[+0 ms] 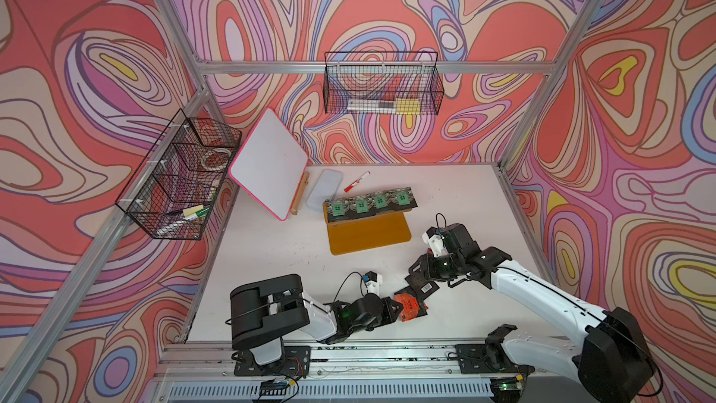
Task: Place the tea bags on the shelf by color
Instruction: Pick up the tea bag from the center of the board.
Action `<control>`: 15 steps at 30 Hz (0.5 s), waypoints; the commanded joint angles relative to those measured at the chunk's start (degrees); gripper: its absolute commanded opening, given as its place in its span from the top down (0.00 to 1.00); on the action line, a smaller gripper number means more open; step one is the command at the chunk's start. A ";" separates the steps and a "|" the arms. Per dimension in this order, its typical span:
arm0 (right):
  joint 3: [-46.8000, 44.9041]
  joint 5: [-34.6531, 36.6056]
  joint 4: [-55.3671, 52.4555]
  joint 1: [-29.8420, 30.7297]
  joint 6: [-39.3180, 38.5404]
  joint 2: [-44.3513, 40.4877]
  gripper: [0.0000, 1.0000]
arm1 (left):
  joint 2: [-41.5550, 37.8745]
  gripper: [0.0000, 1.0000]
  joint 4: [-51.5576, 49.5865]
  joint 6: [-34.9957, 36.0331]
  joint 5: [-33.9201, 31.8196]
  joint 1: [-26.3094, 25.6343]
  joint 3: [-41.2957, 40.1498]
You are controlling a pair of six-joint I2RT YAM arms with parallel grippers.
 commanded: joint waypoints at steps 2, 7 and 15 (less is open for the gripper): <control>-0.91 0.64 -0.51 0.36 -0.70 -1.24 0.60 | 1.51 0.98 1.55 0.22 0.17 -0.26 -0.14; -1.27 0.55 0.22 0.41 -1.51 -2.25 0.60 | 0.89 1.00 3.00 0.78 0.00 -0.29 -0.85; -2.06 -3.24 4.97 0.36 -3.45 -4.64 0.60 | -6.88 1.00 -5.40 5.36 1.17 1.06 -1.41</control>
